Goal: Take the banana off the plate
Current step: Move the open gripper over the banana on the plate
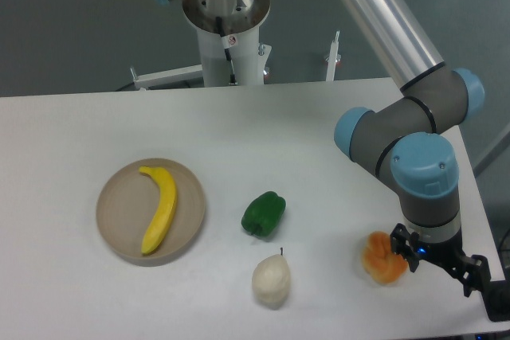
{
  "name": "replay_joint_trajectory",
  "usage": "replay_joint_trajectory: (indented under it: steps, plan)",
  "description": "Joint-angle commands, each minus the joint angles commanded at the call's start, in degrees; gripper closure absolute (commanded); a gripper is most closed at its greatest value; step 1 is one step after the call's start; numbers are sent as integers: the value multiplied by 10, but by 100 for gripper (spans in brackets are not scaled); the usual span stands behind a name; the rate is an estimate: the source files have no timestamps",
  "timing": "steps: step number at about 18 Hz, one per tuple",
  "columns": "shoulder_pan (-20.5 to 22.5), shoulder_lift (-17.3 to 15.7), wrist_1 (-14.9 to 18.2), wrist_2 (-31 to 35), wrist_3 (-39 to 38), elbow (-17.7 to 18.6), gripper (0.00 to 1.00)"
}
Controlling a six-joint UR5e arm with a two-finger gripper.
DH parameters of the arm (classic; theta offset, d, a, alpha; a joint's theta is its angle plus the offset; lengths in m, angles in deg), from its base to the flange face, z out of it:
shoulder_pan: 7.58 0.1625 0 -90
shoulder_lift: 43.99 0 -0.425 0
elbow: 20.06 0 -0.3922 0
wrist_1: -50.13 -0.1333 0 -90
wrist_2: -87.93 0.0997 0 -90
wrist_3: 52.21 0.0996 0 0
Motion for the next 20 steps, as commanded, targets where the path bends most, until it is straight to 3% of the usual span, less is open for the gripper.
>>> replay_joint_trajectory:
  steps: [6,9,13,20]
  plan:
    - [-19,-100,6,-1,-148,128,0]
    - [-35,-162,25,-37,-214,190,0]
    - [-72,-207,73,-90,-351,233,0]
    - [-135,-268,66,-161,-419,366,0]
